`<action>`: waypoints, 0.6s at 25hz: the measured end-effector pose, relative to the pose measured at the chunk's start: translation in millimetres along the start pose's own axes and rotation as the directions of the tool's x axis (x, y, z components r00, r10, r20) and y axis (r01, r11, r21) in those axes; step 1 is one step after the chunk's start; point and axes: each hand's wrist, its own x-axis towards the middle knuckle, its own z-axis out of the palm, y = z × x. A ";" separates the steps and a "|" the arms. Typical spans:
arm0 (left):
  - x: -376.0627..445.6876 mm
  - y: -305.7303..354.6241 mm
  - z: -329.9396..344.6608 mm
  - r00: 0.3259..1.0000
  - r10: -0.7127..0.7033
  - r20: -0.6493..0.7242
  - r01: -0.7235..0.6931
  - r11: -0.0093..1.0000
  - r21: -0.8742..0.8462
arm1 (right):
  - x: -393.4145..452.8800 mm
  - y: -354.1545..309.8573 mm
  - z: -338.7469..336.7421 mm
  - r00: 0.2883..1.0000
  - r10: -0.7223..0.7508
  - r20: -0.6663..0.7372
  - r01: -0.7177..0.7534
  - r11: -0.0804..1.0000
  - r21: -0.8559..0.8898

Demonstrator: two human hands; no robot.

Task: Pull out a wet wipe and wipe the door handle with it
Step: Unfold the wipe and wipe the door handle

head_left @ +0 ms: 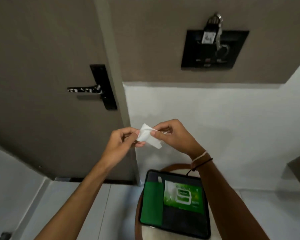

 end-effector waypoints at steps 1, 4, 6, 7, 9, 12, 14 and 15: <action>5.8 5.8 -12.8 1.000 0.008 -0.001 -0.008 1.000 -0.030 | 8.2 -9.6 5.6 1.000 -0.005 -0.001 0.005 1.000 -0.017; 25.1 12.0 -64.1 1.000 -0.006 -0.012 0.005 0.991 -0.134 | 35.1 -38.0 39.2 0.999 0.046 -0.027 -0.048 0.998 -0.049; 39.2 9.9 -99.5 0.996 -0.091 0.013 0.092 0.973 -0.212 | 55.4 -51.1 63.5 0.990 0.089 -0.107 -0.099 0.991 -0.093; 44.4 8.5 -115.8 0.989 -0.133 0.058 0.143 0.962 -0.234 | 65.4 -56.9 76.4 0.983 0.098 -0.158 -0.117 0.986 -0.115; 51.0 7.1 -140.0 0.962 -0.203 0.182 0.243 0.941 -0.237 | 81.1 -67.3 98.5 0.959 0.162 -0.231 -0.177 0.983 -0.045; 58.1 7.6 -167.9 0.941 -0.239 0.238 0.291 0.932 -0.216 | 95.1 -76.4 130.1 0.910 0.313 -0.271 -0.280 0.947 0.154; 63.9 6.0 -179.3 0.945 -0.254 0.204 0.293 0.937 -0.188 | 98.3 -77.4 139.8 0.866 0.400 -0.299 -0.315 0.903 0.292; 66.2 4.8 -183.0 0.944 -0.264 0.197 0.300 0.935 -0.189 | 98.7 -76.1 140.2 0.840 0.447 -0.309 -0.317 0.865 0.389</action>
